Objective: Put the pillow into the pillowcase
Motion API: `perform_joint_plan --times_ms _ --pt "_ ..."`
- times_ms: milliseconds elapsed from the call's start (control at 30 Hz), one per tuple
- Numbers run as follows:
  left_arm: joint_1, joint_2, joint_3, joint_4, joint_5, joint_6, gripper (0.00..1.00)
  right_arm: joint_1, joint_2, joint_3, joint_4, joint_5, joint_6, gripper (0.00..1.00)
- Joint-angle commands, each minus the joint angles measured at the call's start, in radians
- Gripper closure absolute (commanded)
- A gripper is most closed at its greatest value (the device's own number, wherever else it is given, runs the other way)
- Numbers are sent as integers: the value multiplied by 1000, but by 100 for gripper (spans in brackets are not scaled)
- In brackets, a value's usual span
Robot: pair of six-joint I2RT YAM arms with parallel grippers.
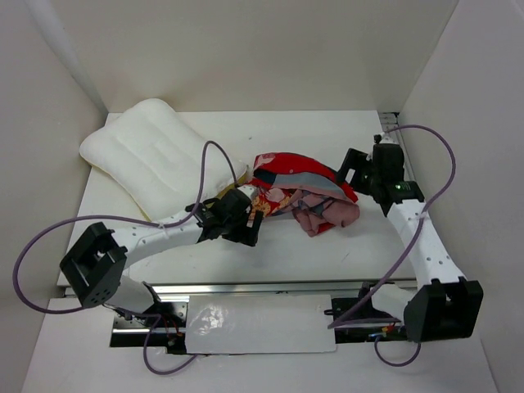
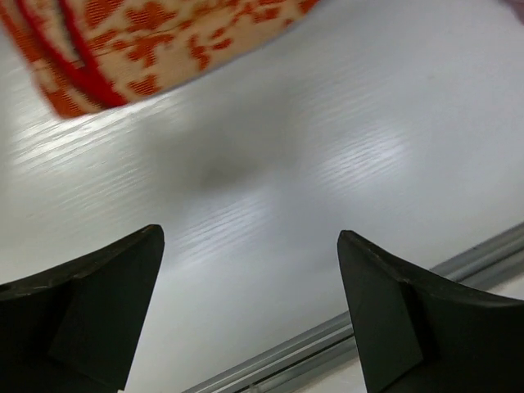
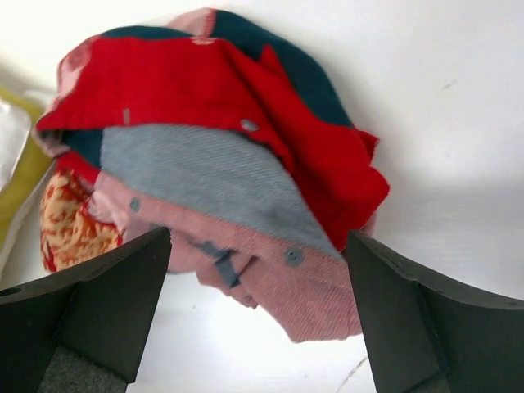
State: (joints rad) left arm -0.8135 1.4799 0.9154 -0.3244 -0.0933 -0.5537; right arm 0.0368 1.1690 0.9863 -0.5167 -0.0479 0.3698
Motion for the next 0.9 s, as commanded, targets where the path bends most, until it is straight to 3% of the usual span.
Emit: perform_joint_plan --times_ms 0,233,400,667,700,833,867 --pt "7 -85 -26 -22 -149 -51 0 52 -69 -49 -17 5 -61 6" --pt "16 5 -17 10 -247 -169 0 315 18 60 69 25 -192 2" --pt "27 72 25 162 -175 -158 8 512 228 193 187 133 -316 1" --pt "117 215 131 142 -175 -163 31 535 561 393 303 89 -515 4" --pt "128 215 131 151 -166 -163 35 548 611 393 316 89 -535 4" --pt "203 235 120 200 -122 -131 70 557 714 457 349 69 -557 5" --pt "220 235 120 200 -106 -130 89 557 730 477 360 60 -557 7"
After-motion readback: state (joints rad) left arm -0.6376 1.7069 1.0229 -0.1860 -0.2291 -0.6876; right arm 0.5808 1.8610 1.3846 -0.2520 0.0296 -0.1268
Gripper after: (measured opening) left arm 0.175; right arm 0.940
